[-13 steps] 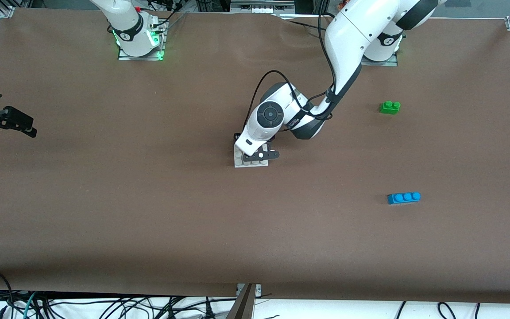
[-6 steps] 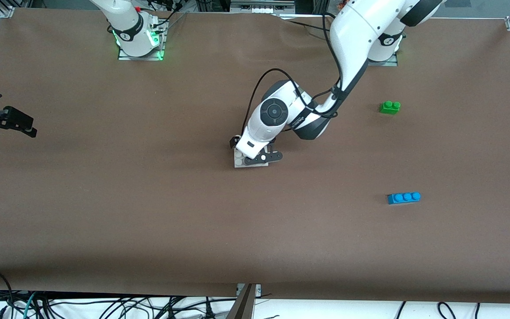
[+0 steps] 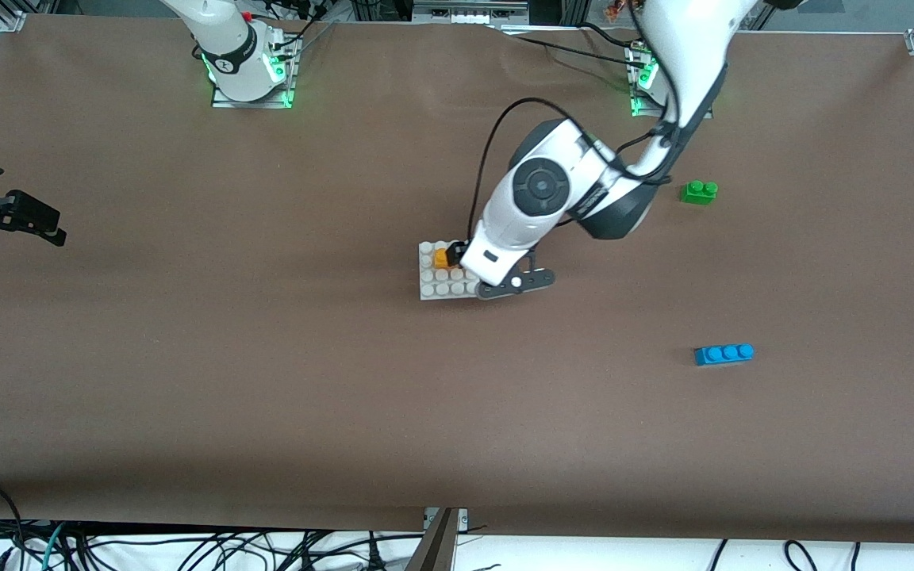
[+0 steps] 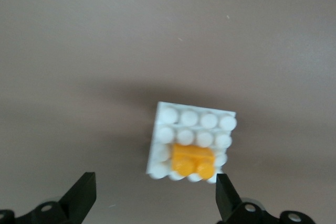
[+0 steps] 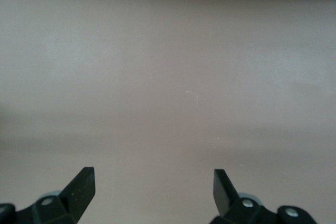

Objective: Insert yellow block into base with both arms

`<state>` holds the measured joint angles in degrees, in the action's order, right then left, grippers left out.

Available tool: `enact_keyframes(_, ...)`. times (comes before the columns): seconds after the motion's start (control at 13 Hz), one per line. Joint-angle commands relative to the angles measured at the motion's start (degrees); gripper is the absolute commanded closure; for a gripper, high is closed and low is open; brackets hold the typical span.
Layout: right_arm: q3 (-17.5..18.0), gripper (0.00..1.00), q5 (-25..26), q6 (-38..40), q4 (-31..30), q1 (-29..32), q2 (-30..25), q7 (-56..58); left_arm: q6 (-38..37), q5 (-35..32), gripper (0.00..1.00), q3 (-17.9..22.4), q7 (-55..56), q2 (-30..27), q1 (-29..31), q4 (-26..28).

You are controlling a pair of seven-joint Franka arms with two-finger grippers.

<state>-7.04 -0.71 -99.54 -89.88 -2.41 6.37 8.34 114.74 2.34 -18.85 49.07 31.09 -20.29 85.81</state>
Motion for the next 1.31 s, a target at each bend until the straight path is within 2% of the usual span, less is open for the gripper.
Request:
enact_keyframes(0.0,0.45,0.00,0.44,0.49,-0.38,0.48,-0.74,0.45,-5.13,-1.19,0.00,-0.40,-5.28,-9.54,5.15,5.60)
enact_keyframes(0.39,0.45,0.00,0.44,0.49,-0.38,0.48,-0.66,0.45,-15.40,-1.28,0.00,0.48,-11.96,-19.56,12.98,8.32)
enact_keyframes(0.77,0.45,0.00,0.44,0.49,-0.38,0.48,-0.74,0.53,-27.36,-1.89,0.00,4.61,-23.99,-28.44,18.60,8.59)
enact_keyframes(1.08,0.45,0.00,0.44,0.49,-0.38,0.48,-0.66,0.53,-29.40,-1.90,0.00,11.28,-34.99,-35.91,20.29,12.44)
enact_keyframes(1.23,0.45,0.00,0.44,0.49,-0.38,0.48,-0.66,0.53,-29.58,-2.59,0.00,12.00,-35.27,-38.12,20.90,13.16)
